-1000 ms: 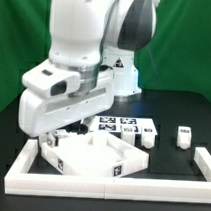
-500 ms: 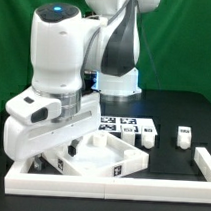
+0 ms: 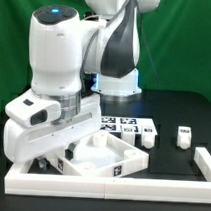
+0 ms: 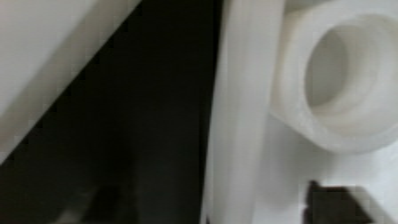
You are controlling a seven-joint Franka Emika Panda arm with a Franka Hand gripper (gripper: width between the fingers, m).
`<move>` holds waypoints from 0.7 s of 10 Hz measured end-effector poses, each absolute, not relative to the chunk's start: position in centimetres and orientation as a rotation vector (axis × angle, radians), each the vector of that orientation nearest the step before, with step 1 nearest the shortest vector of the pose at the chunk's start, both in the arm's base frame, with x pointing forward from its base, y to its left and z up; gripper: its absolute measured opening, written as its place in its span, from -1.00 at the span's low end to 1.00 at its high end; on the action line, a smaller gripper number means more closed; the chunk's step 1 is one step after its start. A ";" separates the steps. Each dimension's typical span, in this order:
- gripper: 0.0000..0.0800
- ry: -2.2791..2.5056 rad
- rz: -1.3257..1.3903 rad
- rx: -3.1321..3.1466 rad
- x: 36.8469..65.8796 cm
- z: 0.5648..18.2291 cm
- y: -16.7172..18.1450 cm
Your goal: Assemble one leg
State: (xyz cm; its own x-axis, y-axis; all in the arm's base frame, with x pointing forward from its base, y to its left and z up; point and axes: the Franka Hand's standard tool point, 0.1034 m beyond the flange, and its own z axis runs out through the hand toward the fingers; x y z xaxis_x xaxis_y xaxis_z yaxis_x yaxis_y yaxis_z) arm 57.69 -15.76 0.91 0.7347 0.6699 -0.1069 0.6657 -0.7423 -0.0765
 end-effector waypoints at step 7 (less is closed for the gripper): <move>-0.87 -0.808 0.254 -2.998 57.6 0.8 -13.8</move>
Offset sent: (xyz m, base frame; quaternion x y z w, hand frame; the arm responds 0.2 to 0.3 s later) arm 0.0274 0.0125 -0.0017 -0.0100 -0.0138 0.0670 0.9976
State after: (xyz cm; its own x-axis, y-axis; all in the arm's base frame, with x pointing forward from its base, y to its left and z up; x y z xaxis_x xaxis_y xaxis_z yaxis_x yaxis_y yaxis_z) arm 57.64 -13.78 0.83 0.8522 0.5012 -0.1499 0.4970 -0.8652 -0.0672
